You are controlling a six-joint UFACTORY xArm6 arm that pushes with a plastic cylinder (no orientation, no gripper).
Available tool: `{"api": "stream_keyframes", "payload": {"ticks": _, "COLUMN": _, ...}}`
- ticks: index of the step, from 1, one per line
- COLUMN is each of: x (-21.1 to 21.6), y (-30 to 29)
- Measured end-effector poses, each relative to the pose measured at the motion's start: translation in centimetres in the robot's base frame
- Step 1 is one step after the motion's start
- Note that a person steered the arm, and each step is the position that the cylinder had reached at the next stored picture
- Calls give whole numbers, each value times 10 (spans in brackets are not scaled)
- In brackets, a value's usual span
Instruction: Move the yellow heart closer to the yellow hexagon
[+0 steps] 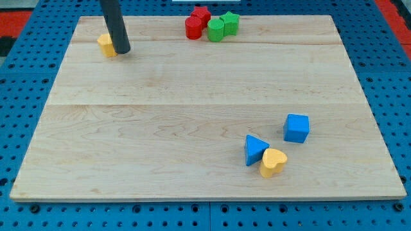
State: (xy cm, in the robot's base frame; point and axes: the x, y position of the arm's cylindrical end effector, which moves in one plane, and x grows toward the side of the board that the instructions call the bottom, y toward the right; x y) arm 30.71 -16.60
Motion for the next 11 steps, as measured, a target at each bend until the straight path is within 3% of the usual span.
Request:
{"api": "stream_keyframes", "payload": {"ticks": 1, "x": 66, "y": 70}}
{"api": "stream_keyframes", "payload": {"ticks": 2, "x": 123, "y": 186}}
{"api": "stream_keyframes", "payload": {"ticks": 4, "x": 103, "y": 436}}
{"api": "stream_keyframes", "payload": {"ticks": 5, "x": 133, "y": 472}}
{"api": "stream_keyframes", "payload": {"ticks": 6, "x": 142, "y": 478}}
{"api": "stream_keyframes", "payload": {"ticks": 8, "x": 232, "y": 429}}
{"api": "stream_keyframes", "payload": {"ticks": 10, "x": 239, "y": 300}}
{"api": "stream_keyframes", "payload": {"ticks": 11, "x": 266, "y": 284}}
